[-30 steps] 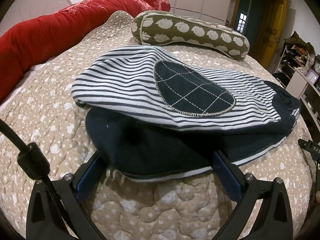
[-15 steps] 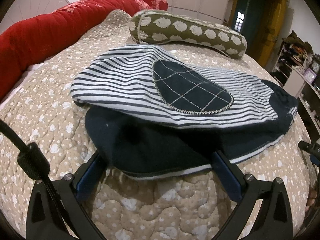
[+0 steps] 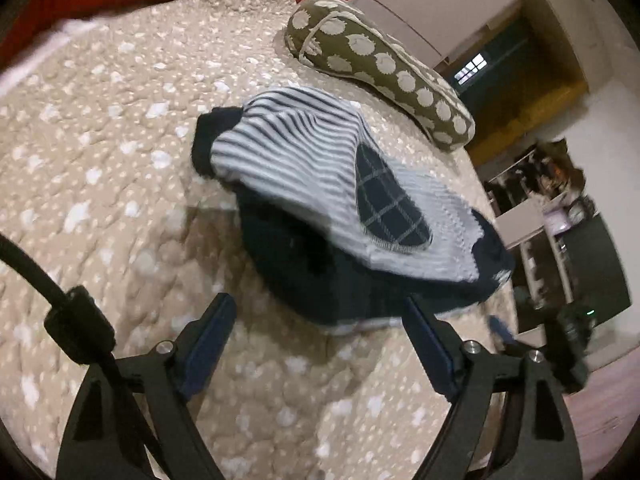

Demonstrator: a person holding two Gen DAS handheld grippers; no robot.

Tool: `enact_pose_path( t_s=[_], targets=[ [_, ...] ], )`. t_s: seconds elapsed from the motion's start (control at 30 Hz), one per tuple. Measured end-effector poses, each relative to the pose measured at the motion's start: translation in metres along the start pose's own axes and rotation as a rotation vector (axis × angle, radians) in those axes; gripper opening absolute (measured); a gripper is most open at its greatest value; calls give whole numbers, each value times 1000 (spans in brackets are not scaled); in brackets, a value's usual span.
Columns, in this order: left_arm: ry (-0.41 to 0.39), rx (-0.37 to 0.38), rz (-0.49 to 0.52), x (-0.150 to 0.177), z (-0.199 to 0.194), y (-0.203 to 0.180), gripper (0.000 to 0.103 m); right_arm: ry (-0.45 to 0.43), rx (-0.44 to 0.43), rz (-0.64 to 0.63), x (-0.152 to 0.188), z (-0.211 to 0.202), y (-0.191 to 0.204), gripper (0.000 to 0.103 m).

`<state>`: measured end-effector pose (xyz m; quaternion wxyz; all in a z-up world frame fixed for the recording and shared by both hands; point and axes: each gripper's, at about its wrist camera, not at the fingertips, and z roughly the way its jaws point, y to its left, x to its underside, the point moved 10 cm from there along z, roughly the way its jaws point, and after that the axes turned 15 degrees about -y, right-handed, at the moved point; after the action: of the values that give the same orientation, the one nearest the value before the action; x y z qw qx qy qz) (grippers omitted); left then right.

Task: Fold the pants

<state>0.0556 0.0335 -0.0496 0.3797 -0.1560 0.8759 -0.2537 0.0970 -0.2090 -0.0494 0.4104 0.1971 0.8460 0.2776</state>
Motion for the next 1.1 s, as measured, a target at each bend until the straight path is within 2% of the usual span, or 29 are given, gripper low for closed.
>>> enact_pose_path(
  t_s=[0.1,0.2,0.27,0.3,0.33,0.37,0.4,0.47,0.57,0.8,0.93,0.97,1.0,1.1],
  targets=[
    [22,35,-22,-13,22,-8,84,-28,6,8,-9,24,3,93],
    [40,34,-44,-26,47,-11,84,-50,16,12,-25,41,6,90],
    [49,8,-47,-33,61,-15,82,-68,43,13,-38,52,5,83],
    [50,-10,-50,-36,65,-14,78,-72,58,25,-43,57,2,75],
    [50,-36,-51,-38,66,-11,61,-73,64,37,-47,60,-1,67],
    [54,-69,-42,-39,68,-9,32,-68,75,53,-49,64,-5,39],
    [72,-94,-26,-39,70,-8,25,-45,73,86,-48,68,-9,15],
    [85,-82,-28,-38,65,-10,18,-37,54,139,-46,63,-14,14],
    [86,-80,3,-32,47,-14,18,-48,55,106,-40,40,-10,12],
    [76,-67,154,3,-6,-42,18,-78,13,119,-15,-39,-14,11],
    [90,-102,192,30,-12,-35,24,-67,32,93,11,-66,-36,12],
    [96,-117,187,34,-12,-28,27,-61,50,79,16,-68,-43,13],
    [102,-123,164,38,-14,-19,28,-66,85,64,21,-73,-51,24],
    [79,-96,47,34,-38,4,31,-126,121,40,22,-96,-61,38]
  ],
)
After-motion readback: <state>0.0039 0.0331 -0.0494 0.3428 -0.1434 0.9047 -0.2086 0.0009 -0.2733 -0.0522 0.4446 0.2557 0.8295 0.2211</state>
